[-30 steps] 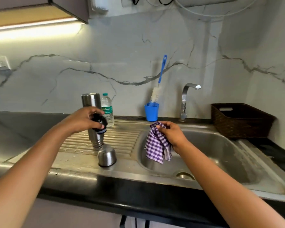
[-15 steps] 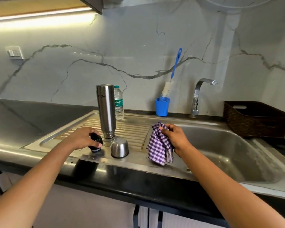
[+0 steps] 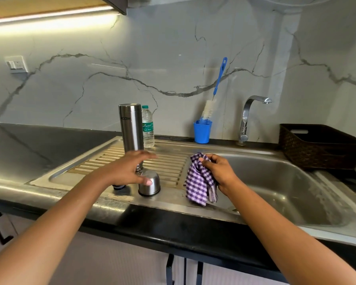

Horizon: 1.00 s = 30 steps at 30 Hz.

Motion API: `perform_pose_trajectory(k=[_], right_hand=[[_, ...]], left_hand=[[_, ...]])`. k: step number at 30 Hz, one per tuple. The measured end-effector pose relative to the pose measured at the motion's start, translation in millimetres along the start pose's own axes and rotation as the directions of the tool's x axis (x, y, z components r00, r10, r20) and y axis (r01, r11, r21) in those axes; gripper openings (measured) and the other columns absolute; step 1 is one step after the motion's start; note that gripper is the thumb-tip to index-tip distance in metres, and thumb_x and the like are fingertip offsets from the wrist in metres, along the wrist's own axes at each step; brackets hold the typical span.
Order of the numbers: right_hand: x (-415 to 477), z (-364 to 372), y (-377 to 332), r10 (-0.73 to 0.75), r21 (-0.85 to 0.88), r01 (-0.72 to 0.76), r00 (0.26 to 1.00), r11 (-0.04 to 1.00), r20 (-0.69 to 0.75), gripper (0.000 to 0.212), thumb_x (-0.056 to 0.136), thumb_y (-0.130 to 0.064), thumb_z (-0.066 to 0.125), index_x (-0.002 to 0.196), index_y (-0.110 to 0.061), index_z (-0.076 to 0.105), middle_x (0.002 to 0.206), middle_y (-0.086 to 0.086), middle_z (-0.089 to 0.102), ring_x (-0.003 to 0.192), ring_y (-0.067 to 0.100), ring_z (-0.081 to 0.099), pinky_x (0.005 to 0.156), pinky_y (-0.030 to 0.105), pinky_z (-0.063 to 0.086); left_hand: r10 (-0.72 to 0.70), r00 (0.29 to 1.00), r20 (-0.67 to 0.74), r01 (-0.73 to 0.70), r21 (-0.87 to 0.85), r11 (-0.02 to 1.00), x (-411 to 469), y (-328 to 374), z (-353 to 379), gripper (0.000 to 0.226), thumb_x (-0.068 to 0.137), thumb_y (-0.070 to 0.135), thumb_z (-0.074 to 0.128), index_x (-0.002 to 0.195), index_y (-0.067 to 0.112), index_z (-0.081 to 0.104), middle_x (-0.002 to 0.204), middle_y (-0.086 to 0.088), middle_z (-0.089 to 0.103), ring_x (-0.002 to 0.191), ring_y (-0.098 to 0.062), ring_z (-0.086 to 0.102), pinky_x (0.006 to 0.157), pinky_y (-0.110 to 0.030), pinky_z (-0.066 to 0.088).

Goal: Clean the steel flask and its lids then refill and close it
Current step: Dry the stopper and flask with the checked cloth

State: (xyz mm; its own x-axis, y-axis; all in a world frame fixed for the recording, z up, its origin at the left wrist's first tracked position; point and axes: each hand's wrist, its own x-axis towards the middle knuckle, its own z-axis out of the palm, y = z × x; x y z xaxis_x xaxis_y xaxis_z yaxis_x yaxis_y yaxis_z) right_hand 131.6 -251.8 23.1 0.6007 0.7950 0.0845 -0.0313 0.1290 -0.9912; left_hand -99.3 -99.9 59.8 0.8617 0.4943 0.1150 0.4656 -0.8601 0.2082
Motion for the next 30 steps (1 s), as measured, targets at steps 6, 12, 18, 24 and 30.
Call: perform_pose_trajectory(k=[6,12,18,24,30], right_hand=[[-2,-10,-8,0.007,0.072,-0.004,0.999,0.997,-0.038,0.009,0.088,-0.01,0.063,0.095,-0.014,0.059,0.085,0.007,0.068,0.074,0.018,0.065,0.067,0.029,0.053],[4,-43,-33,-0.037,0.078,0.049,0.987,0.996,-0.156,0.015,0.086,-0.013,0.065,0.1,-0.01,0.06,0.085,0.006,0.068,0.075,0.018,0.064,0.068,0.029,0.053],[16,-104,-55,-0.233,-0.06,0.226,0.956,0.972,-0.176,0.02,0.079,-0.011,0.073,0.099,-0.012,0.067,0.094,0.007,0.071,0.085,0.019,0.067,0.076,0.031,0.053],[23,-132,-47,-0.392,-0.492,0.315,0.918,0.812,-0.059,0.028,0.069,-0.016,0.082,0.09,-0.018,0.064,0.09,-0.003,0.067,0.085,0.009,0.064,0.075,0.017,0.05],[23,-124,-39,-0.321,-0.475,0.284,0.947,0.833,0.004,0.017,0.072,-0.023,0.08,0.081,-0.022,0.066,0.085,-0.002,0.07,0.083,0.013,0.067,0.078,0.028,0.055]], left_hand=[[-0.076,0.968,0.239,0.062,0.066,0.996,25,19,2,0.067,0.075,0.027,0.078,0.134,0.033,0.047,0.133,0.002,0.051,0.119,-0.018,0.049,0.095,-0.029,0.04],[-0.126,0.99,-0.064,0.067,-0.57,0.819,63,60,13,0.052,0.072,0.029,0.08,0.118,0.033,0.054,0.113,0.003,0.062,0.101,-0.016,0.06,0.082,-0.03,0.05],[-0.068,0.997,0.038,0.045,-0.994,0.099,115,140,43,0.038,0.079,0.011,0.067,0.112,0.023,0.055,0.095,-0.002,0.064,0.073,-0.013,0.057,0.063,-0.027,0.051],[0.088,0.992,0.086,0.092,-0.994,-0.065,147,167,77,0.045,0.076,-0.002,0.061,0.116,0.018,0.055,0.107,-0.01,0.064,0.093,-0.022,0.063,0.075,-0.033,0.057],[0.073,0.997,0.039,0.048,-0.99,-0.135,154,155,96,0.065,0.059,0.009,0.082,0.118,0.014,0.056,0.108,-0.014,0.067,0.094,-0.025,0.066,0.074,-0.034,0.059]])
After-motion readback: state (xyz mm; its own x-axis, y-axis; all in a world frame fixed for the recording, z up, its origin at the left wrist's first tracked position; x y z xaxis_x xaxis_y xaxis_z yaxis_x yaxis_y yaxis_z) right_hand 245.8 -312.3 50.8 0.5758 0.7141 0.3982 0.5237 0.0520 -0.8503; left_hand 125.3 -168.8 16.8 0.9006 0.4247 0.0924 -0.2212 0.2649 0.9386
